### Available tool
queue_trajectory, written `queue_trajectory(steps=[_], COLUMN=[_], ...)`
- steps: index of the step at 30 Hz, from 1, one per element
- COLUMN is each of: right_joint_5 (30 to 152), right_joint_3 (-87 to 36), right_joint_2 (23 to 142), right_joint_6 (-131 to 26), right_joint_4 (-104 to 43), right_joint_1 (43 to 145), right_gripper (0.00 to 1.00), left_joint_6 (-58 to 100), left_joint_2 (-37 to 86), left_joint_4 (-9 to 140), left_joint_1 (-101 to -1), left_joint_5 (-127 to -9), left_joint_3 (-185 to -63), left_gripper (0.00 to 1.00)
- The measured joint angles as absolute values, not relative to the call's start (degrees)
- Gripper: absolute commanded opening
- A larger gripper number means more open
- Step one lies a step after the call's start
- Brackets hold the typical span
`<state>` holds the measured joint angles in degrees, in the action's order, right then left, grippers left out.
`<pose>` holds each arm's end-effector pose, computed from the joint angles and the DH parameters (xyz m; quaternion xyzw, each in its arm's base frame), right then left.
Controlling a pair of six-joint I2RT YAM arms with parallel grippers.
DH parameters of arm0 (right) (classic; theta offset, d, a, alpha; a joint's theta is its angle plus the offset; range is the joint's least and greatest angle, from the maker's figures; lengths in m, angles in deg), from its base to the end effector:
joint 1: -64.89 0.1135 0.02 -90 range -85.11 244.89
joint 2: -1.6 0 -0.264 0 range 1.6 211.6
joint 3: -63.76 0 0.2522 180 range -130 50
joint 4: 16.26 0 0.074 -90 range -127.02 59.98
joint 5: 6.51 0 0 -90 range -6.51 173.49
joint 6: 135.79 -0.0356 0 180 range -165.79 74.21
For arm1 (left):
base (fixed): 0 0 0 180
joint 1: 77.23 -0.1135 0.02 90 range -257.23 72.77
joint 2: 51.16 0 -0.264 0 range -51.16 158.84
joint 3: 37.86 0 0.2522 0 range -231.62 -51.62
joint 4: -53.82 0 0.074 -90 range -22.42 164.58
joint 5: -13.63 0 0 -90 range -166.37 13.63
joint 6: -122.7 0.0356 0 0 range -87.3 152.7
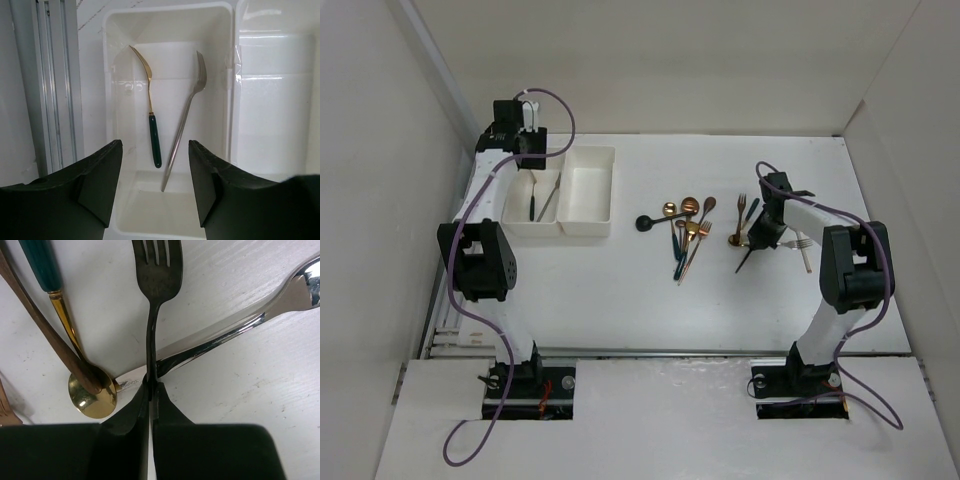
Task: Sort the eating utensils into containers
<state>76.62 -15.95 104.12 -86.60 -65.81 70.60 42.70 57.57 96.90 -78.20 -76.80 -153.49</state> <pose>0.3416 0.0299 0.1692 0.3062 0.9377 0.0060 0.1640 0.4435 0.0078 0.3291 0.0685 0.8891 0.0466 0.4502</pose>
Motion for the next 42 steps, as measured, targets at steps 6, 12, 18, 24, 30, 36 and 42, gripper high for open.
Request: queue_trajectory(steps=[6, 12, 18, 24, 30, 36, 42], right_joint_5=[76.47, 74.85, 73.63, 76.1, 82.63, 85.98, 87.16], right_joint_3=[-14.66, -16.41, -30.16, -49.85, -64.85, -65.02, -63.65], right_joint_2=[102.39, 93.59, 89.32, 96.95, 109.08, 111.81, 111.49], right_joint_6=[-84.96, -81.58, -78.98, -78.58, -78.58, -79.02, -80.09], right_joint_4=[-66.12, -69.5, -67.32, -58.31, -53.15, -53.13, -51.17], right_joint_1=[70.95, 74.65, 81.95, 92.9, 100.26, 101.25, 100.87], right_gripper=[0.0, 0.0, 0.0, 0.0, 0.0, 0.0, 0.0], left_joint_6=[42.7, 43.4, 47.38, 49.52, 46.48, 40.97, 36.51], left_joint_2=[57.57, 57.57, 57.57, 57.59, 57.61, 57.61, 57.63], left_joint_4=[98.06, 100.16, 104.18, 105.6, 102.34, 96.92, 95.09], left_joint_1=[-78.2, -77.94, -72.91, -64.93, -61.85, -62.64, -63.03], left_joint_5=[-75.42, -68.01, -49.89, -27.75, -17.98, -16.98, -18.72], left_joint_3=[-155.17, -157.99, -161.9, -163.15, -163.04, -160.92, -159.83], left_gripper=[0.52, 0.54, 0.74, 0.81, 0.81, 0.58, 0.0])
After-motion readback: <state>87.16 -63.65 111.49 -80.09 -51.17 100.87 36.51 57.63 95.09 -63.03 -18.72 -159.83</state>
